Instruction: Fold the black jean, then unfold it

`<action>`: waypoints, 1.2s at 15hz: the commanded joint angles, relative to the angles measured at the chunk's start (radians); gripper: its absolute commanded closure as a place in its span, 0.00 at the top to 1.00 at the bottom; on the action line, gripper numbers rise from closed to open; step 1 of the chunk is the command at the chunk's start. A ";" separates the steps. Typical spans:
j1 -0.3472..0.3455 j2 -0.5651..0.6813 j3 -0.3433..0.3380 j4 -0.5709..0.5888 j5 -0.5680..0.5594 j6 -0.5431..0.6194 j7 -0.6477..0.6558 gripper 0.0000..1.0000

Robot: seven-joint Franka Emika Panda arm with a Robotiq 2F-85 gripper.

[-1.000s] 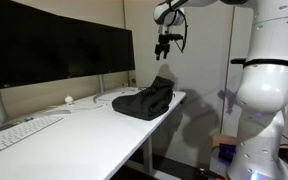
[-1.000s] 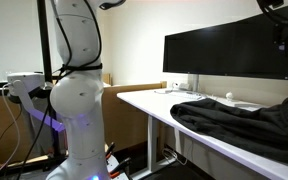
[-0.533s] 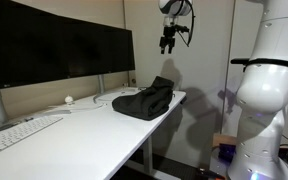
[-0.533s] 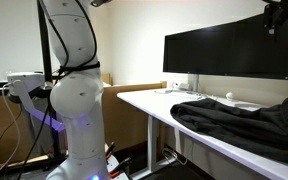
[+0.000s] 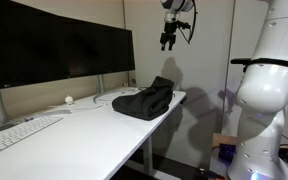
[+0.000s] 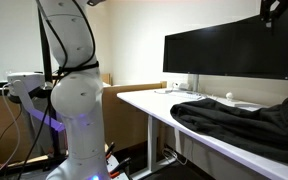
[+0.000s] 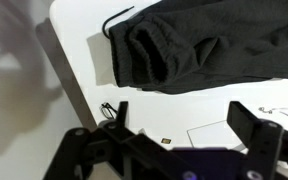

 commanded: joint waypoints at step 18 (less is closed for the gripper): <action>-0.044 0.232 -0.079 0.129 0.128 -0.048 -0.183 1.00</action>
